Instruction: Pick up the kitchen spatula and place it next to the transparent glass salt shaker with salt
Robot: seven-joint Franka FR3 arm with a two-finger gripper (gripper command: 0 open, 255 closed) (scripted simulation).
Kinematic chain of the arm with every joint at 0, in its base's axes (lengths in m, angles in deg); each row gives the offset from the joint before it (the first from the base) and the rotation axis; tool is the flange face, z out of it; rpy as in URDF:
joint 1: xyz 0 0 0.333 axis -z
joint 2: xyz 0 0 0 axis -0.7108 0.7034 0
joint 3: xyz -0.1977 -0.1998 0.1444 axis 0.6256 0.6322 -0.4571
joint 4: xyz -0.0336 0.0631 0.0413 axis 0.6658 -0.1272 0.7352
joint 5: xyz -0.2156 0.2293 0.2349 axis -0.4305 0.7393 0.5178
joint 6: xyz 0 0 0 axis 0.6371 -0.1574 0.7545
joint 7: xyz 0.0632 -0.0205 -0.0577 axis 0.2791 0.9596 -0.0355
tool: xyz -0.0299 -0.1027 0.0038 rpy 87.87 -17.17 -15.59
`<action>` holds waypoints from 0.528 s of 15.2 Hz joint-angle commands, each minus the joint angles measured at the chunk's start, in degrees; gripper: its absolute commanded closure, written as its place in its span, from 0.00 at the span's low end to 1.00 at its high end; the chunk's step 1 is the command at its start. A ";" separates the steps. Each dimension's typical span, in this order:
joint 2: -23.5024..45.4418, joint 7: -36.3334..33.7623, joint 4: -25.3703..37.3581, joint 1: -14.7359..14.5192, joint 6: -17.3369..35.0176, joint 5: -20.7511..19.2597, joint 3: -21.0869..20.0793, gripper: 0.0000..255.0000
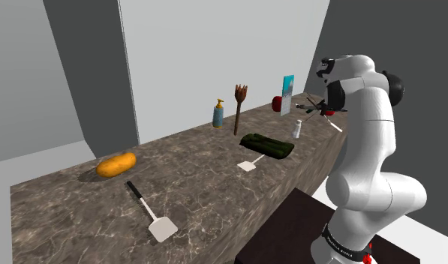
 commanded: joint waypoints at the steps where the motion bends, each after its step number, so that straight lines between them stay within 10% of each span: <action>1: -0.26 0.30 -2.07 -0.43 1.76 0.00 0.01 1.00; 8: 0.18 1.15 -6.91 -1.20 6.80 0.49 -0.25 1.00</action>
